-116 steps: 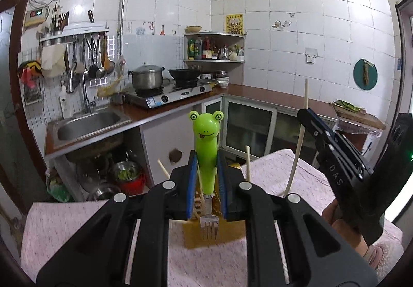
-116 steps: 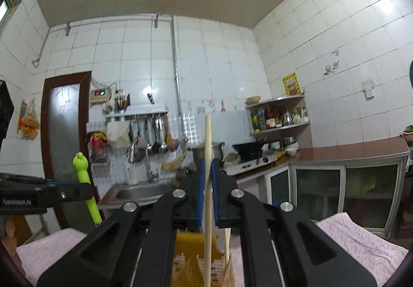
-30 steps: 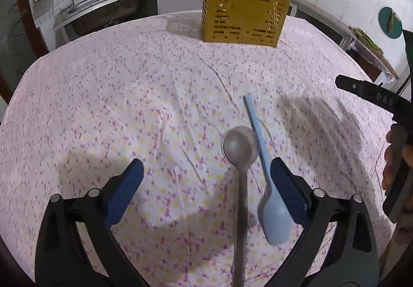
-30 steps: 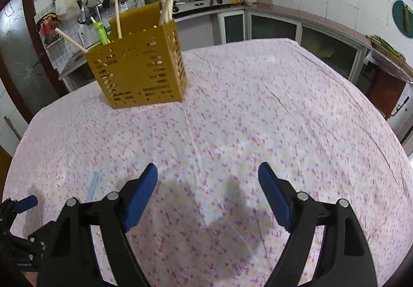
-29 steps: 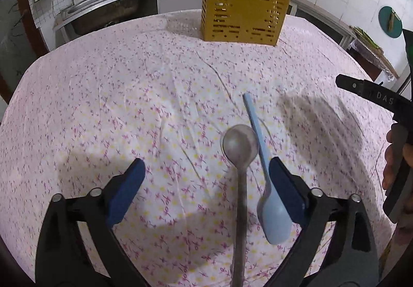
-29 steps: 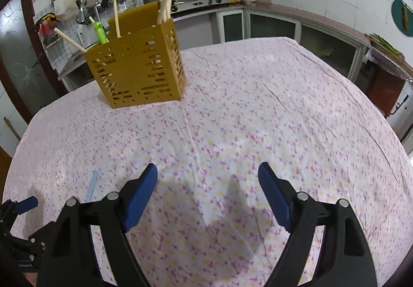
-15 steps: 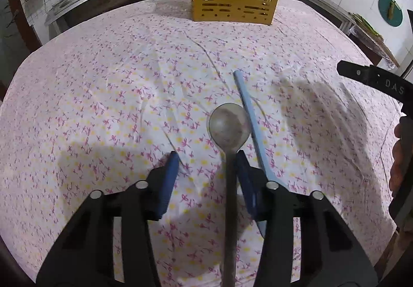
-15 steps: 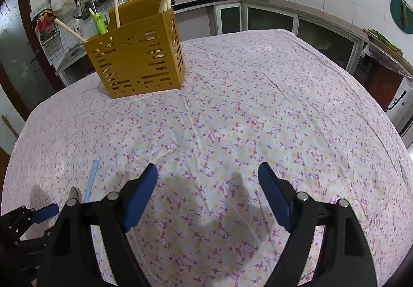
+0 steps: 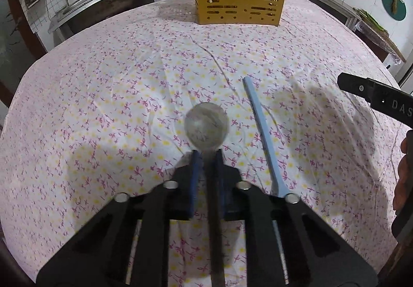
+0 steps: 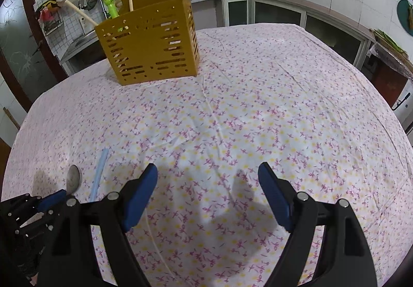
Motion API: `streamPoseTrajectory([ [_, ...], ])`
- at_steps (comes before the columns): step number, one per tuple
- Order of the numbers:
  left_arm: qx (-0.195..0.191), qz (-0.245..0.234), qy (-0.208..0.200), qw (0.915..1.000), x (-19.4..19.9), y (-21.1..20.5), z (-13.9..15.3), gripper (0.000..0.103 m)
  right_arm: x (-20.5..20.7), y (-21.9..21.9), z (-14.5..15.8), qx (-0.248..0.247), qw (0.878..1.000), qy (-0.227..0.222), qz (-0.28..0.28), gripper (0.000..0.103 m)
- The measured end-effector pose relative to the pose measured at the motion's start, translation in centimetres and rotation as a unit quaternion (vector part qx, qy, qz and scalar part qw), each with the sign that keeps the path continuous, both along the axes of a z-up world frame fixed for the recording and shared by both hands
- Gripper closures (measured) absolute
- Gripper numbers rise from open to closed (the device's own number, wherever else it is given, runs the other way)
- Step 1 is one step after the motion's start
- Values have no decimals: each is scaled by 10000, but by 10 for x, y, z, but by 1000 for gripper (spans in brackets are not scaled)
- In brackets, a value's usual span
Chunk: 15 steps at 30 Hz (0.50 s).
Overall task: Organize utensils
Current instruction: 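Close the left tool on the metal spoon handle while the right tool grasps the light-blue spoon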
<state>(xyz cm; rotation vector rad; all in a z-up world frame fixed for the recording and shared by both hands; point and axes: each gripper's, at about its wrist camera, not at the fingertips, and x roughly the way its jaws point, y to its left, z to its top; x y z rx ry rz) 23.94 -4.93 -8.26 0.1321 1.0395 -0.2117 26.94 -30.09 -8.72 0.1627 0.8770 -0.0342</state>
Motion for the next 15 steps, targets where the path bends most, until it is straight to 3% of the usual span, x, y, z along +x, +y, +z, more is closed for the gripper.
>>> streamPoseTrajectory([
  [8,-170,69,75,9998,4,12,2,96,0,23,2,-22,9996,171,219,24],
  [15,-112,349,0,9993,16,40,3,96,2,76,1,-207,9972,372,615,24],
])
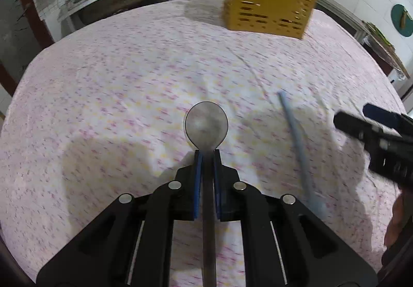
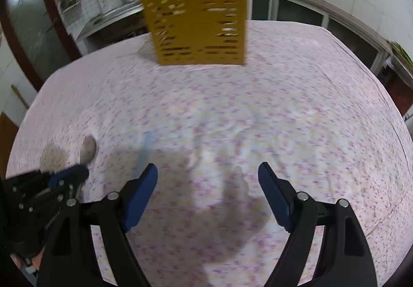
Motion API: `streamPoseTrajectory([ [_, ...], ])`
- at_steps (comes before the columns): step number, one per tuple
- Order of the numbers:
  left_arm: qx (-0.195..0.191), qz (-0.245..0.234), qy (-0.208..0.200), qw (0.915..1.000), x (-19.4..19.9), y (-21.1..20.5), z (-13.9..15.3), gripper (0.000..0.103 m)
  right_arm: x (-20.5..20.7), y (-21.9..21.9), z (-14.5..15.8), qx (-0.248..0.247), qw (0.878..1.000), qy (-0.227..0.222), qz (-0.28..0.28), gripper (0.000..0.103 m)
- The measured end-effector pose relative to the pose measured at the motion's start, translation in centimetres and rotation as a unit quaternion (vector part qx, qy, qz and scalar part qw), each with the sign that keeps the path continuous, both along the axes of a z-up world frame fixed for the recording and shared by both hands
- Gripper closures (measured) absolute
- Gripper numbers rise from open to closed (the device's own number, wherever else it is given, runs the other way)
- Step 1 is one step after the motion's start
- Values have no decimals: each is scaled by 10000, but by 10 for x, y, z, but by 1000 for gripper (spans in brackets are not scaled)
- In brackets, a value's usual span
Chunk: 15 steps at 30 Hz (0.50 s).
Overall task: Organize utensils
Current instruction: 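Close the left tool on the metal spoon handle while the right tool grasps the light-blue spoon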
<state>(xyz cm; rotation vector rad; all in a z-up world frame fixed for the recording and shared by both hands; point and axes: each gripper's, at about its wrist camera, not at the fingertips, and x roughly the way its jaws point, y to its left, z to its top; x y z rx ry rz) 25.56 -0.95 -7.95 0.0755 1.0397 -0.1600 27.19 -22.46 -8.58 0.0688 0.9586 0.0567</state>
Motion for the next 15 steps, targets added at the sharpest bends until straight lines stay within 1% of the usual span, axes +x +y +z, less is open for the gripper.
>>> streamPoseTrajectory([
  [1,54,40,-36,10000,3,4,1,96,1,5,-1,-3,10000,42,27,24],
  [7,50,284,-62,9996,23,33,5,96,10,33,-3,-78,9996,261,50,27],
  [9,29,327,-44,9995,26,39,6,96,14,36,-5,-46,9993,358,42,41],
  [10,2,346,-27,9994,29,43,6,96,17,38,-6,10,9990,436,33,44],
  [11,-16,355,-17,9994,30,45,7,96,20,41,-6,77,9986,512,47,49],
  [13,-66,366,-2,9993,33,48,8,96,26,47,-9,61,9979,641,79,58],
  [15,-115,359,18,9993,33,50,9,96,34,50,-14,52,9967,805,70,70],
])
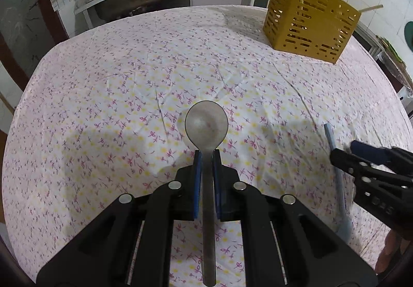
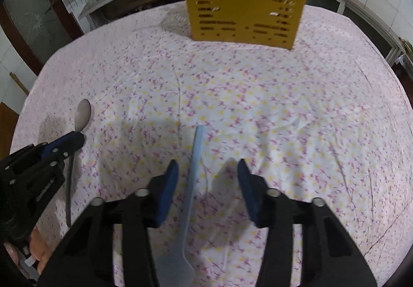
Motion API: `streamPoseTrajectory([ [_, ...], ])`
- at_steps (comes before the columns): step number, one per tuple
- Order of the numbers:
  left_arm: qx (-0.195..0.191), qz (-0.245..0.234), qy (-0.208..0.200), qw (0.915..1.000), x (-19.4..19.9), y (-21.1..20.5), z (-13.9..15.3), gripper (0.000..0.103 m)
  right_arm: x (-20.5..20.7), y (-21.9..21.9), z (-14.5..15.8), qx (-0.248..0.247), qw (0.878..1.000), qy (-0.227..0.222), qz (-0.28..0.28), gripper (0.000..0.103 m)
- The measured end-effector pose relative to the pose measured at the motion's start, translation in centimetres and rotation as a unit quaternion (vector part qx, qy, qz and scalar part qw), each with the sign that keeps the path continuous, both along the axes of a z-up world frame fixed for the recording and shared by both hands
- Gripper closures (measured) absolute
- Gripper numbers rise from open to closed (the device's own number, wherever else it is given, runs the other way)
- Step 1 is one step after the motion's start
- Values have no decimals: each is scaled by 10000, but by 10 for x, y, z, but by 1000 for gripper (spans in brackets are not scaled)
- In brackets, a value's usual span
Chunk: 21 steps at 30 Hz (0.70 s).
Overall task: Organize utensils
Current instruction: 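Close the left tool on the metal spoon handle while the right tool grasps the light-blue spoon, then lift the metal spoon over the caddy while the right tool carries the blue spoon there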
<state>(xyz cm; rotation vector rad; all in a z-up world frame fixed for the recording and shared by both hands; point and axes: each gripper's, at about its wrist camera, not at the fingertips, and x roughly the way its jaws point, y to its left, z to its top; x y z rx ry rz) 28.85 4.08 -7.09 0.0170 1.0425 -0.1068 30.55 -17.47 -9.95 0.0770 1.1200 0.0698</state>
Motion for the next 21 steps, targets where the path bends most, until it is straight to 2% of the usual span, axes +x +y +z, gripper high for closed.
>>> streamPoseTrajectory([
  [7,-61,-19,145,9999,5,2,-7,96,15,4,-3,-82,9997,240,-15,79],
  [8,-65,-22,150,9999,5,2,-8,96,16,5,-3,-95,9996,276,-11,81],
  [9,-54,-35,141,9999,4,1,-9,96,17,5,-2,-112,9994,317,6,88],
  [11,-26,-50,144,9999,3,1,-8,96,19,5,-1,-98,9993,364,45,92],
  [16,-46,-72,140,9999,2,-1,-4,96,23,1,1,68,9991,400,101,94],
  [21,-175,-82,8,9998,-2,-2,8,96,20,-13,11,175,9997,125,130,96],
])
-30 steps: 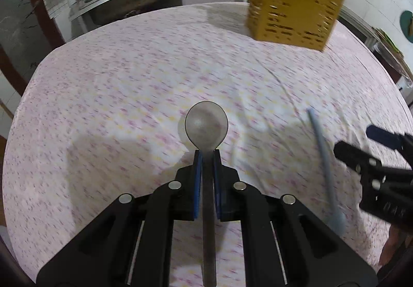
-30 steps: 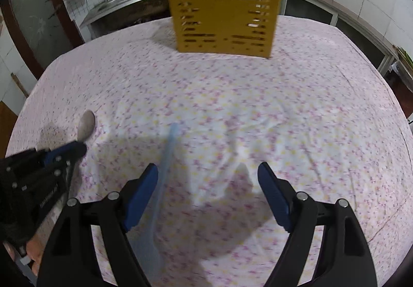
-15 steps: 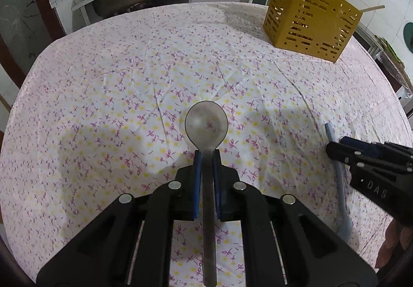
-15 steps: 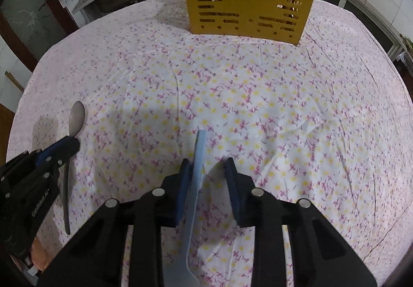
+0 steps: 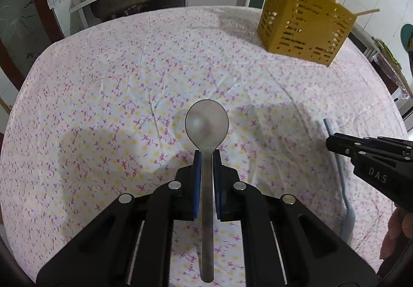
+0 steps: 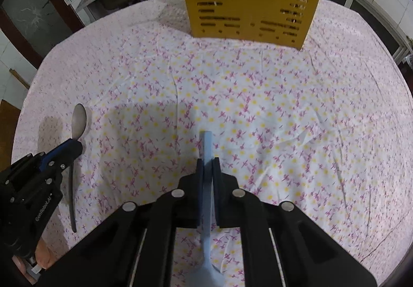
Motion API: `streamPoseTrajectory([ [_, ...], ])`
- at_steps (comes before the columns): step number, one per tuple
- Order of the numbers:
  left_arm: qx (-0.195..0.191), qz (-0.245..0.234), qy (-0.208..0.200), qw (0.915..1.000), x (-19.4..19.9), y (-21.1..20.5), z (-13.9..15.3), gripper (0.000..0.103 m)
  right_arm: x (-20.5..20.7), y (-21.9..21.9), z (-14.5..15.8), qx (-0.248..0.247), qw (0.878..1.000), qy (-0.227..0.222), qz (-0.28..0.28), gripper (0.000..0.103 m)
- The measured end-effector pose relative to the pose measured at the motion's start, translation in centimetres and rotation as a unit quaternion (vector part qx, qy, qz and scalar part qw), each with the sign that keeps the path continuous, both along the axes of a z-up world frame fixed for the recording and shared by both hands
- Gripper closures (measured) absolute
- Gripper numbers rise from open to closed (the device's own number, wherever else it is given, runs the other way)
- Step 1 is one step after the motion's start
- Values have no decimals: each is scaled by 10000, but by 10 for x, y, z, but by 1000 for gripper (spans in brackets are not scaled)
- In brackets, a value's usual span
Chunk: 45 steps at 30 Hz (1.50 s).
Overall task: Organize utensils
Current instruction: 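Lift the metal spoon over the caddy while the right tool carries the blue spoon there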
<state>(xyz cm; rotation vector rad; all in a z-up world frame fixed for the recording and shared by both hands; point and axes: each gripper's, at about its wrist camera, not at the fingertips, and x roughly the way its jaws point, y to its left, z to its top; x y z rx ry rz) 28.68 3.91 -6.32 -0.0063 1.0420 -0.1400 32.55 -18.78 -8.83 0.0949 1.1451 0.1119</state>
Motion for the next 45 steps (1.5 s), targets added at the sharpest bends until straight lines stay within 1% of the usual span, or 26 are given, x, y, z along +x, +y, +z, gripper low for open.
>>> streamPoseTrajectory([
  [3,-73,-19,-164,9998,-2,-4,10,96,-5,-9,13,33,9993,-370,-18,96],
  [5,-132,-7,-294,9995,-4,-7,18,96,-7,-16,21,138,9983,-567,-31,96],
  [10,-439,23,-548,9975,-1,-18,36,96,-12,-44,49,410,9915,-1222,-163,96],
  [15,-527,-16,-841,9951,2,-39,57,96,-15,-67,81,724,9779,-1947,-241,96],
  [18,-527,-66,-1109,9924,4,-52,74,96,-13,-80,98,855,9695,-2281,-278,96],
  [21,-608,-110,-1430,9878,6,-62,95,96,-13,-91,114,872,9604,-2633,-266,96],
  [24,-681,-153,-1808,9810,8,-72,117,97,-10,-98,133,856,9510,-2964,-220,96],
  [26,-713,-188,-1944,9781,13,-78,130,97,-9,-100,144,835,9475,-3081,-179,96],
  [31,-768,-288,-2126,9737,26,-93,148,97,1,-109,163,741,9405,-3313,-138,96],
  [34,-693,-326,-2290,9704,32,-99,158,97,6,-112,169,730,9359,-3443,-139,96],
  [38,-664,-390,-2291,9704,44,-104,165,97,14,-120,179,748,9305,-3582,-148,96],
  [41,-608,-417,-2347,9693,50,-109,172,97,18,-122,192,733,9238,-3753,-191,96],
  [45,-499,-473,-2508,9656,60,-118,187,97,27,-121,211,496,9158,-3980,-206,96],
])
